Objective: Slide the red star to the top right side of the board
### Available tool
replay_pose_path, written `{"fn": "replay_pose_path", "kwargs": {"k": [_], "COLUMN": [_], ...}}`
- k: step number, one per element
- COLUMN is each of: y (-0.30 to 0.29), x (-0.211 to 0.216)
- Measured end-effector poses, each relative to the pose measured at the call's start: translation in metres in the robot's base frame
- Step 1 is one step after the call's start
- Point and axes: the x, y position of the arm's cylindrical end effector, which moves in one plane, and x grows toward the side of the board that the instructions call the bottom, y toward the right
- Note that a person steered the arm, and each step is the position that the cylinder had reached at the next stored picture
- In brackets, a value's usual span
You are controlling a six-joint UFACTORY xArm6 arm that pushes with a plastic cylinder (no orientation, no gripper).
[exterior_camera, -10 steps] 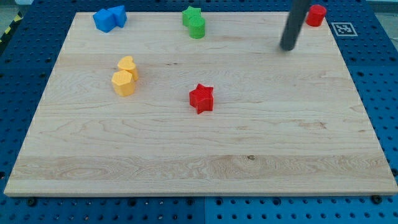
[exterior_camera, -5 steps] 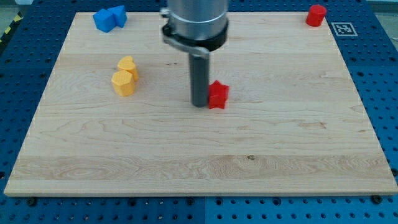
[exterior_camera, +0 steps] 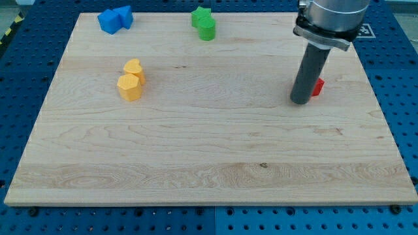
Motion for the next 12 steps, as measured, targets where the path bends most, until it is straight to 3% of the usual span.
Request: {"fn": "replay_pose_path", "kwargs": {"k": [2, 4, 6, 9, 12], "y": [0.020, 0.061, 0.064, 0.080, 0.094], "x": [-0.046, -0.060, -0.104, -0.140, -0.149]}}
